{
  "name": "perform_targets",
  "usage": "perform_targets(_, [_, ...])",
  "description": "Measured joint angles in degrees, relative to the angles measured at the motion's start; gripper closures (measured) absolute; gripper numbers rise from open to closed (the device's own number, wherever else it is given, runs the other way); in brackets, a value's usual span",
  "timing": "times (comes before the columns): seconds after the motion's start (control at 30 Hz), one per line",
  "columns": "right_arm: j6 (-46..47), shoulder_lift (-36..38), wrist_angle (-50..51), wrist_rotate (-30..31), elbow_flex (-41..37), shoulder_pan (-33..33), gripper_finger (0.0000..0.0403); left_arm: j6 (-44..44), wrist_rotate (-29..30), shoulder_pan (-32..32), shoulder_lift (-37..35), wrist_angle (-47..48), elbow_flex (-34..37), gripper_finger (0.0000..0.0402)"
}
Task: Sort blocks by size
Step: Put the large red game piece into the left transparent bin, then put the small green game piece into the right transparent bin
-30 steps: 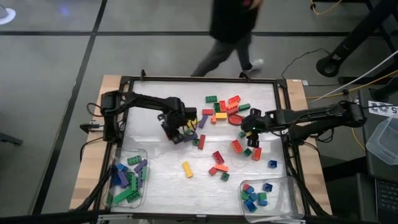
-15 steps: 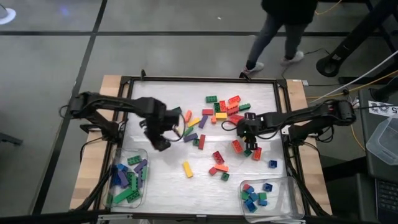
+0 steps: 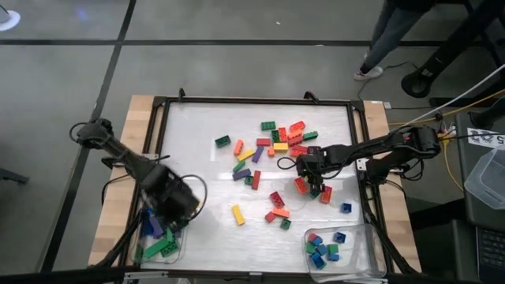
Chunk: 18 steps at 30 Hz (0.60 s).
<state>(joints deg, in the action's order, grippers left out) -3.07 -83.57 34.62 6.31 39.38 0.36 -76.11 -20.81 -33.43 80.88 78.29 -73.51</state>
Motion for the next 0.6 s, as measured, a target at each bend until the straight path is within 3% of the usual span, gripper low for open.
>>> perform_targets(0.13, [-0.44,-0.43,-0.20,-0.33,0.04,0.02,0.0234,-9.55,2.54,-5.43,0.02,0.23,2.45,0.0236])
perform_targets(0.27, [-0.40,-0.45,-0.29,-1.20,0.03,0.04,0.0270,-13.06,2.66,-8.20,0.02,0.17,5.50,0.0224])
perform_targets(0.4, [-0.40,-0.30,0.00,-2.55,0.25,0.02,0.0310,-11.77,4.47,-8.75,0.02,-0.63,8.05,0.0217])
perform_targets(0.6, [0.10,-0.26,8.47,-2.94,7.10,-0.01,0.0311,-2.82,17.54,-6.77,0.07,-8.53,9.19,0.0216])
